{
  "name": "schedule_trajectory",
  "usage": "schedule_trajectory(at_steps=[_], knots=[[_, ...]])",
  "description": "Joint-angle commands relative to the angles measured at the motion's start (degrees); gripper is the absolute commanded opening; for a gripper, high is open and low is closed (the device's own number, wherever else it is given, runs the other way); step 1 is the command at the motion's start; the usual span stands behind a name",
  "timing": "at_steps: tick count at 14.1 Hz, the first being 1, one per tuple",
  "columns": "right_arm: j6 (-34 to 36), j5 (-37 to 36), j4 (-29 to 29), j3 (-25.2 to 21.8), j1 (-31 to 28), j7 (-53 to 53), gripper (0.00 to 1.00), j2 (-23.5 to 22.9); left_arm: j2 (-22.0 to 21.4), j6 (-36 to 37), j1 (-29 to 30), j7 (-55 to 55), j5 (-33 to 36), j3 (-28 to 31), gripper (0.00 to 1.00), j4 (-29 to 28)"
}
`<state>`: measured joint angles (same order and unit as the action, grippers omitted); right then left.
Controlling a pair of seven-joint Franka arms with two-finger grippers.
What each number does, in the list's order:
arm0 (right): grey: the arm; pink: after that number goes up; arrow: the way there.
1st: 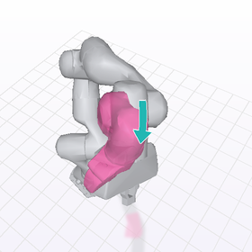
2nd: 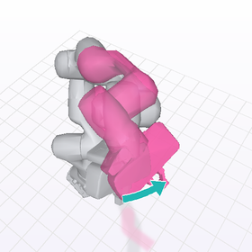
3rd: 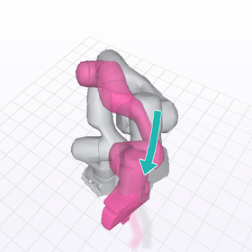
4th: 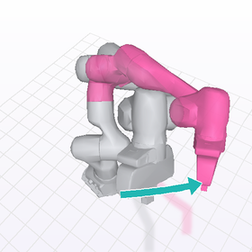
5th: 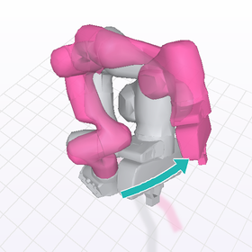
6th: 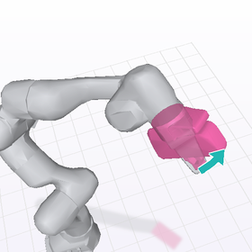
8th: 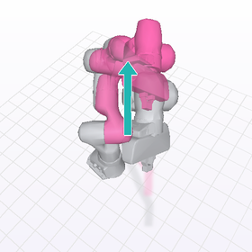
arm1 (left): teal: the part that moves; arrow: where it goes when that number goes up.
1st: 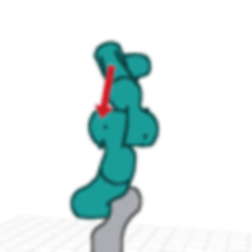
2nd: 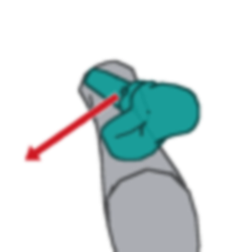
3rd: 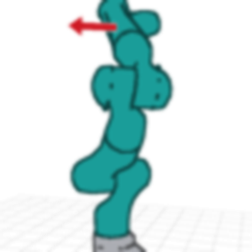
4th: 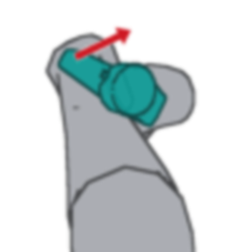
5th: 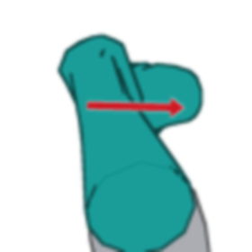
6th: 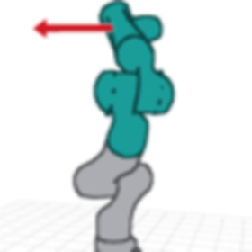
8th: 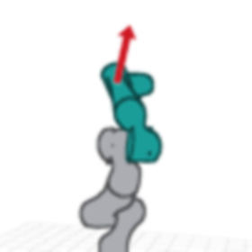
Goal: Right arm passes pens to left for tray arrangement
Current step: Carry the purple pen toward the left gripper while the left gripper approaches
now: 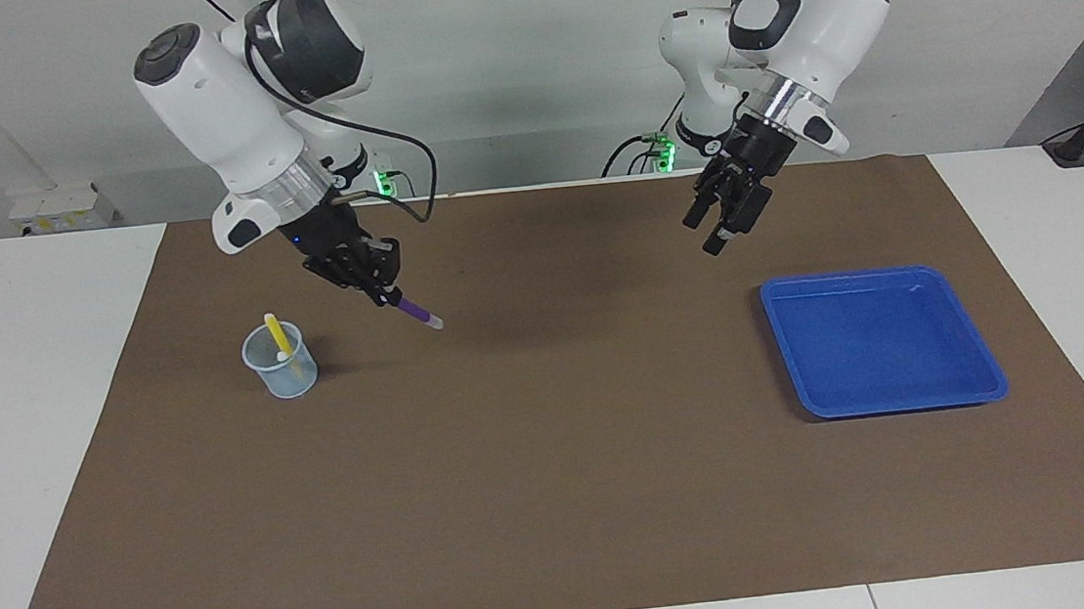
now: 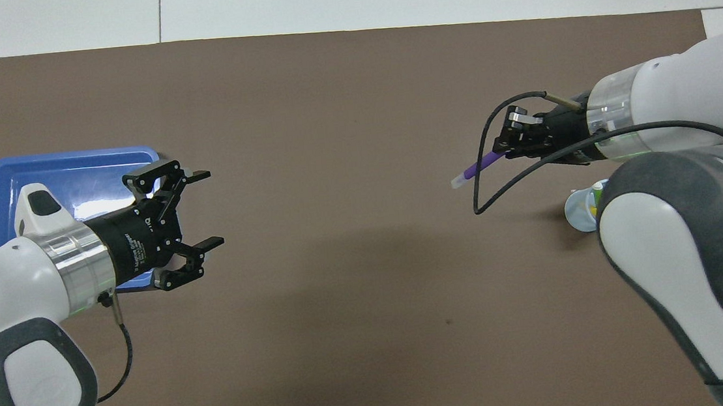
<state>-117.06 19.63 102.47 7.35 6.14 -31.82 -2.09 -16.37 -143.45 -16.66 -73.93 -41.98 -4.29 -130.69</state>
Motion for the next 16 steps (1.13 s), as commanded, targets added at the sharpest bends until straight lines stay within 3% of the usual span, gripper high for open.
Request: schedule_trajectory(at_steps=[1,7,10,12,16], knots=[[-9.0,2.1,4.0,0.0,5.0,-10.4,0.00,0.4,1.1,-7.8,-5.6,-5.4,-1.1,0.4,1.00,-1.5],[-20.9,2.2,5.5,0.0,13.7,-28.3,0.00,-2.2,7.6,-22.8,-14.4,-17.2,-1.4,0.4,1.00,-1.7],[-21.9,3.4,5.5,0.0,14.6,-29.2,0.00,-2.7,10.9,-26.0,-16.5,-17.3,-3.2,0.4,1.00,-1.1],[-22.1,8.2,5.5,0.0,14.6,-29.2,0.00,-2.7,14.1,-30.3,-19.0,-17.3,-4.2,0.4,1.00,-0.5],[-24.4,11.2,5.5,0.0,14.9,-29.2,0.00,-2.9,18.0,-30.7,-19.7,-17.4,-7.6,0.4,0.99,3.4]])
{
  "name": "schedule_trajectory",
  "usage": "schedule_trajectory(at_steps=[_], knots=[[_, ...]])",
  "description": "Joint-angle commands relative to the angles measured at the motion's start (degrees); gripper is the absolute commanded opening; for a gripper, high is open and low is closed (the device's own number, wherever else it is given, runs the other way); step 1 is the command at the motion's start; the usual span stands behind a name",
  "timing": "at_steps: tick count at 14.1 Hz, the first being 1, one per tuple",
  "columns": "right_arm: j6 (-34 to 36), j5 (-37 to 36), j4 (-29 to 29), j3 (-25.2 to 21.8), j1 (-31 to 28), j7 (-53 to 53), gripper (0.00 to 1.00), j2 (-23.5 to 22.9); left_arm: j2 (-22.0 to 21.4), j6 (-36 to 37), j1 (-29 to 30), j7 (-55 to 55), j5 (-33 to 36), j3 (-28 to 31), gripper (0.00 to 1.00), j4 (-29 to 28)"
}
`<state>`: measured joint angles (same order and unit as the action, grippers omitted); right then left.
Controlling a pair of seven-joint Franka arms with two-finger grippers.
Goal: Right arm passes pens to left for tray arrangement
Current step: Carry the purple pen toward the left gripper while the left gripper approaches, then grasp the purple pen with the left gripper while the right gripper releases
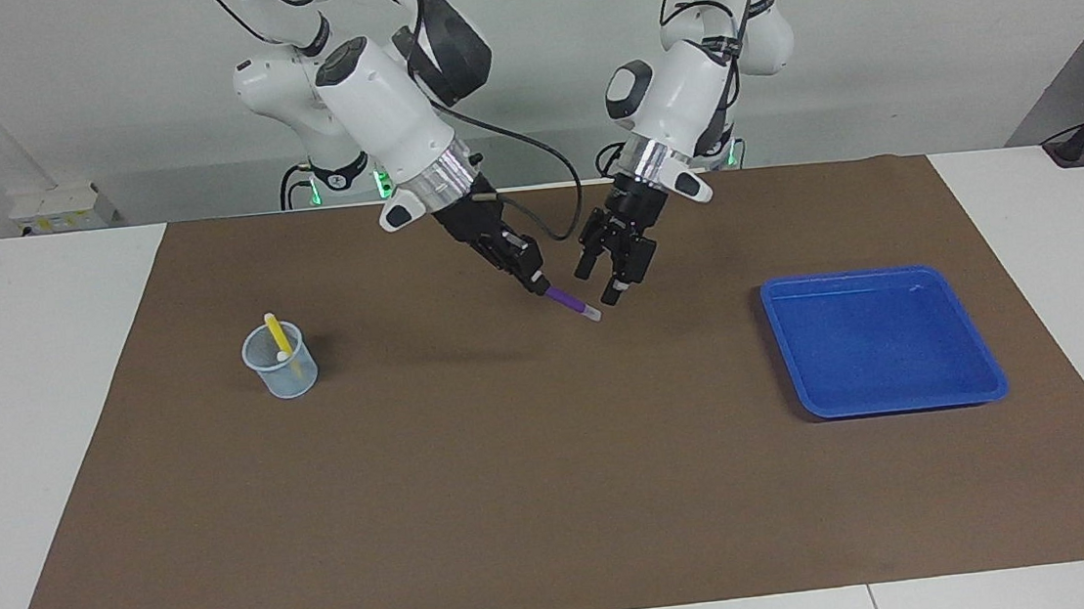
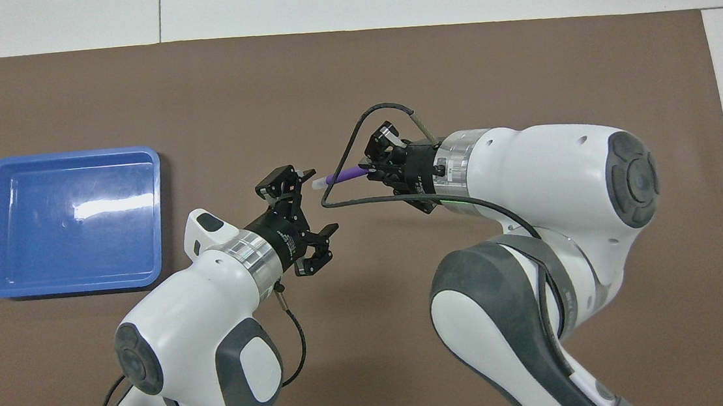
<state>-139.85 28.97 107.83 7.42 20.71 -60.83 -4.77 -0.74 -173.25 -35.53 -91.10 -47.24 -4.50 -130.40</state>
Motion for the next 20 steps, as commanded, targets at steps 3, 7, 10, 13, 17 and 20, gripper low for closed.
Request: schedule_trajectory(at_steps=[3,7,10,13,17,20], knots=[[-1.7,2.3,0.2,0.0,0.3,-0.1,0.00,-0.2,2.9,-1.0,-1.4,-0.2,-4.0,0.6,0.99,4.4],[-1.7,2.3,0.2,0.0,0.2,-0.2,0.00,-0.2,5.0,-1.5,-1.4,-0.1,-4.8,0.6,0.96,7.9],[-1.7,2.3,0.1,0.0,0.2,-0.2,0.00,-0.3,5.7,-2.3,-1.6,-0.1,-4.8,0.6,0.82,8.5],[-1.7,2.3,0.1,0.0,0.2,-0.2,0.00,-0.3,5.7,-2.3,-1.6,-0.2,-4.8,0.6,0.46,8.5],[-1.7,2.4,0.1,0.0,0.2,-0.2,0.00,-0.3,5.6,-1.7,-1.5,0.0,-4.8,0.6,0.00,8.5],[-1.7,2.4,0.1,0.0,0.2,-0.1,0.00,-0.3,5.5,-1.3,-1.5,0.0,-4.9,0.6,0.00,8.3]])
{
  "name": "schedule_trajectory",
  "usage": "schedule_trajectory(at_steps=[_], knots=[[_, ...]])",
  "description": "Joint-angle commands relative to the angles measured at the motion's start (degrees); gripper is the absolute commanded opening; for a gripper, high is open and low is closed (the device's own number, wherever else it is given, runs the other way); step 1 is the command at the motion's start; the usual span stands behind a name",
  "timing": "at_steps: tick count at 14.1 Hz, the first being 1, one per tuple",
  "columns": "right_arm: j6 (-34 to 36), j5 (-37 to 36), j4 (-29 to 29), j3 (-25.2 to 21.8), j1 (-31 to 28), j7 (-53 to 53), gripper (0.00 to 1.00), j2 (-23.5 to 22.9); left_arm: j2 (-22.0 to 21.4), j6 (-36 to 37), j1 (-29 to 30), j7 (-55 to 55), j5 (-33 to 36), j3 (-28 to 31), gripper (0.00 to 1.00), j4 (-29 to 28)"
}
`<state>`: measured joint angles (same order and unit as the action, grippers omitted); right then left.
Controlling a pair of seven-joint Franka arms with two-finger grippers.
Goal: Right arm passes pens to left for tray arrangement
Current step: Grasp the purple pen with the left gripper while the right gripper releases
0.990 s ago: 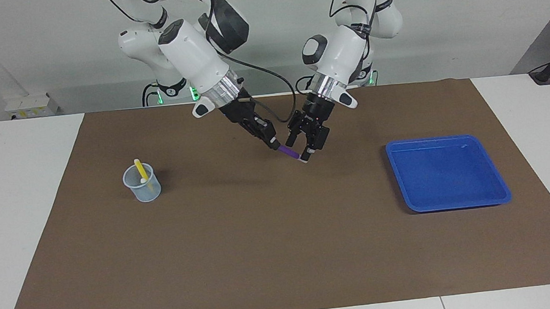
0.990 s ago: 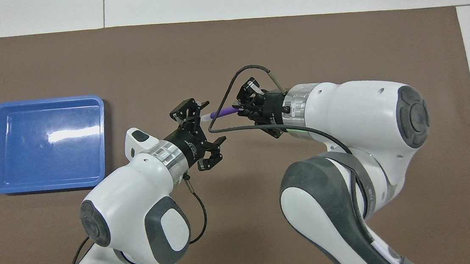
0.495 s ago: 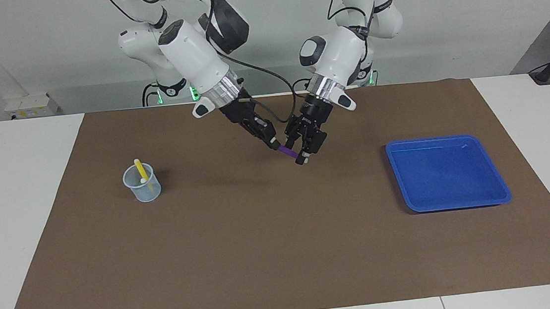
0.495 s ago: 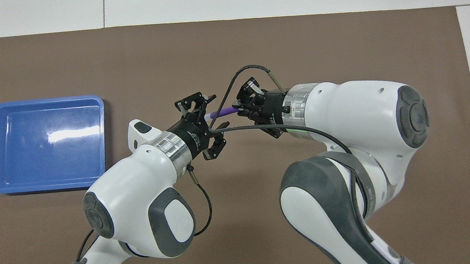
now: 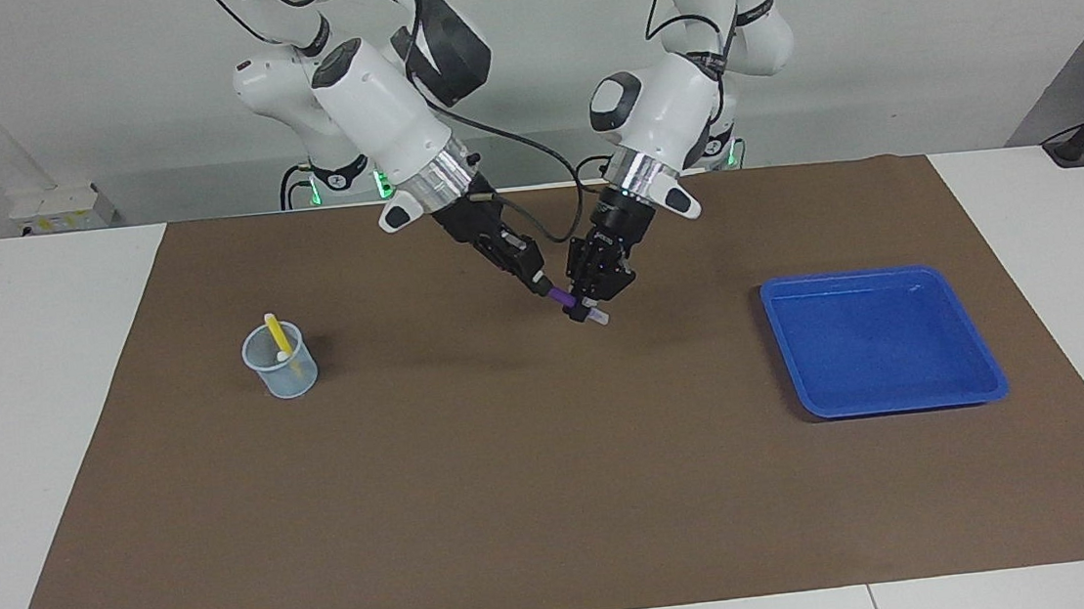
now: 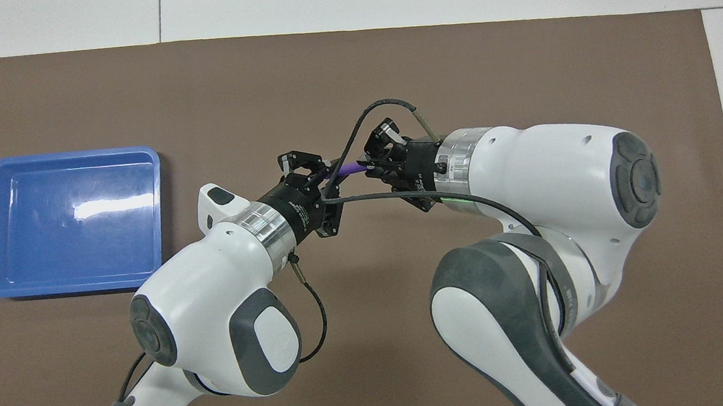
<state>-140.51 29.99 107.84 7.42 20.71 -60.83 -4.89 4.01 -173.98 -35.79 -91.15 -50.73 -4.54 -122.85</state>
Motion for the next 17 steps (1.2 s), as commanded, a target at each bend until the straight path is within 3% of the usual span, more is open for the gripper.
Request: schedule_trajectory(at_steps=[1,4,5,8,10,12,17], knots=[[-1.0,1.4,0.1,0.0,0.1,-0.1,0.00,-0.2,0.7,-0.5,-1.1,0.3,-1.4,0.7,0.00,0.8],[-1.0,1.3,0.1,0.0,0.0,-0.1,0.00,-0.2,0.7,-0.3,-1.1,0.3,-1.3,0.7,0.00,0.8],[-1.0,1.4,0.0,0.0,0.0,-0.2,0.37,-0.2,0.7,-0.3,-1.1,0.3,-1.3,0.7,0.00,0.9],[-0.9,1.2,-0.1,-0.1,-0.7,0.7,0.84,0.1,0.7,-0.2,-1.0,0.4,-1.3,0.7,0.00,0.8],[-0.1,0.9,-0.1,-0.3,-1.0,1.2,1.00,0.3,0.6,1.4,-0.6,1.3,-1.0,0.8,0.00,0.8],[2.6,-0.5,0.0,-0.6,-1.1,2.4,1.00,0.6,0.0,6.3,0.8,7.3,-0.9,0.8,0.00,0.8],[19.4,-10.3,0.1,-0.6,-6.9,27.2,1.00,2.2,-2.3,24.3,8.2,28.9,-0.7,1.1,0.00,0.7]])
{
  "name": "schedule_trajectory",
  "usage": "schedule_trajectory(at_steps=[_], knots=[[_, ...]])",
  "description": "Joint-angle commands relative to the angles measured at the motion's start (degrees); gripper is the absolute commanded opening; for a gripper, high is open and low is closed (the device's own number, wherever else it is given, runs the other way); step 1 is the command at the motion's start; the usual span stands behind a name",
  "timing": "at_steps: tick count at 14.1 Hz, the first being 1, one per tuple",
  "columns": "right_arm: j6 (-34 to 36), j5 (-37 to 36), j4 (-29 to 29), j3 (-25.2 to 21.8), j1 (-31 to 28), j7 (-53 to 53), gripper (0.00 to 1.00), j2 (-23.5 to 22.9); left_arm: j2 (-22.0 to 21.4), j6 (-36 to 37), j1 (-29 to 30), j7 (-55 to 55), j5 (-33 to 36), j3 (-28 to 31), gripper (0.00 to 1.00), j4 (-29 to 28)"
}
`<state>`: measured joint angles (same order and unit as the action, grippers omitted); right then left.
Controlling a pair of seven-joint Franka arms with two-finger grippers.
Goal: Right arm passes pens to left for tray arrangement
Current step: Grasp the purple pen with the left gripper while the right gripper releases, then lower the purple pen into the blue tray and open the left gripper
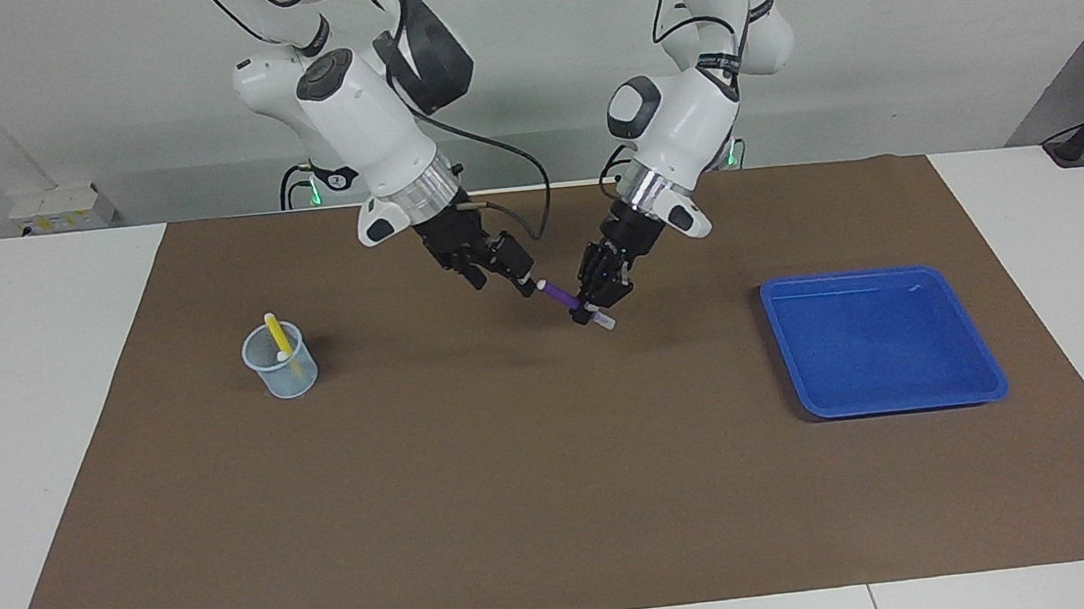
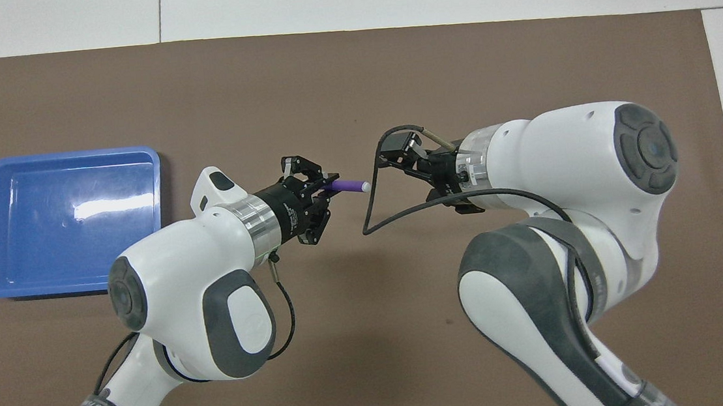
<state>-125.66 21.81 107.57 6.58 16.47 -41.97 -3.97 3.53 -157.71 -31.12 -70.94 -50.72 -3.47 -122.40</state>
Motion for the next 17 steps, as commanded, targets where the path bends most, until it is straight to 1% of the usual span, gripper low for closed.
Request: schedule_trajectory(at_steps=[1,2,4,5,7,9,12,13,15,17], knots=[[6.8,-4.1,0.5,0.3,-4.0,12.7,1.00,1.9,-2.3,12.2,5.4,12.9,-0.4,0.1,0.00,0.3],[9.0,-6.6,0.8,0.3,-5.4,17.4,1.00,2.0,-2.7,15.6,7.1,16.8,0.4,0.2,0.00,0.4],[12.4,-10.1,1.5,0.3,-8.5,26.5,1.00,2.7,-3.3,20.9,10.1,21.8,5.4,0.2,0.00,0.4],[12.4,-11.9,2.6,0.3,-10.2,32.8,1.00,3.0,-3.4,24.2,11.4,23.4,9.7,0.2,0.00,0.8],[11.3,-14.8,4.6,0.4,-13.6,48.7,1.00,3.4,-3.3,31.5,14.3,26.1,17.1,0.2,0.00,3.4],[10.5,-17.6,4.8,0.4,-16.3,58.9,0.93,3.3,-3.0,38.6,17.3,32.8,22.4,0.2,0.00,5.8],[8.1,-21.7,5.8,0.5,-17.6,63.8,0.87,2.5,-2.7,46.3,22.0,43.6,29.8,0.2,0.00,8.3],[6.0,-22.5,7.8,0.5,-17.6,64.6,0.76,2.6,-2.7,48.0,23.2,46.8,32.4,0.2,0.00,8.9],[2.3,-24.1,11.7,0.5,-17.6,67.8,0.66,2.8,-2.7,49.8,26.1,54.9,37.3,0.2,0.00,9.0],[2.2,-25.1,12.2,0.5,-19.3,72.6,0.61,2.7,-2.7,49.8,28.1,60.1,39.6,0.3,0.00,8.9]])
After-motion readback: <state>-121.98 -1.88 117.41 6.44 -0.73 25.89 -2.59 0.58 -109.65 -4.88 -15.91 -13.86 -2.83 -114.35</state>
